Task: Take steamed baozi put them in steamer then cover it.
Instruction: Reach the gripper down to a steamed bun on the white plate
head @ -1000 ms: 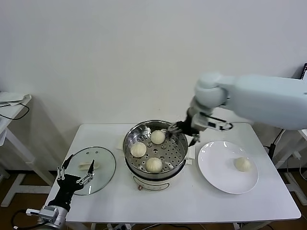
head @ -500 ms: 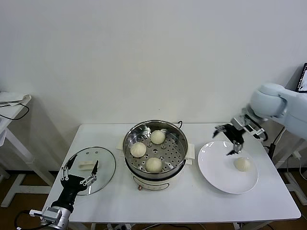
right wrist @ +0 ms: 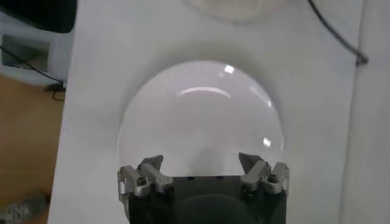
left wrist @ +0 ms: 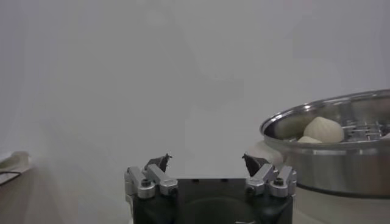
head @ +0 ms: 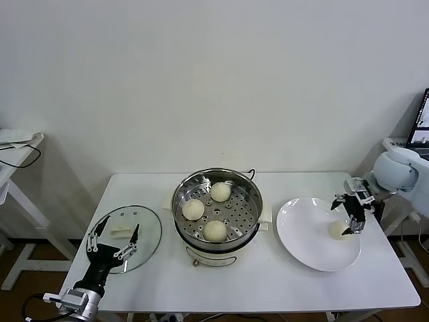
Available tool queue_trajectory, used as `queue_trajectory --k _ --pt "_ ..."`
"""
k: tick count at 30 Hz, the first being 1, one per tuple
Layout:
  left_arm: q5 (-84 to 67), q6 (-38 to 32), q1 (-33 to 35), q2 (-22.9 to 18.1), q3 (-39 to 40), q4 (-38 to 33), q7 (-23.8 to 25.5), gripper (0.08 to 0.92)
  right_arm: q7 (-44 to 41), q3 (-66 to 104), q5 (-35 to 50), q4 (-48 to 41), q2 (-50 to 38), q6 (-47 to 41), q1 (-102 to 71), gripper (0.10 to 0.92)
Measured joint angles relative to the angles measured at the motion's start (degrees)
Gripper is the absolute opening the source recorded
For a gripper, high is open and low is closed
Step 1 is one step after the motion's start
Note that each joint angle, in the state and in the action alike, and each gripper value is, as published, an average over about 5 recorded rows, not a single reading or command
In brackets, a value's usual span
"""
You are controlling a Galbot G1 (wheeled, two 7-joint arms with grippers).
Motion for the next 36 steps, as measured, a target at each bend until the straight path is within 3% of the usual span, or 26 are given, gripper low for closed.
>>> queue_trajectory --k 36 --pt "0.06 -0.01 -0.19 -0.08 -0.29 0.39 0.02 0.823 2.75 21.18 -14.22 -16.50 9.89 2.19 -19.03 0.823"
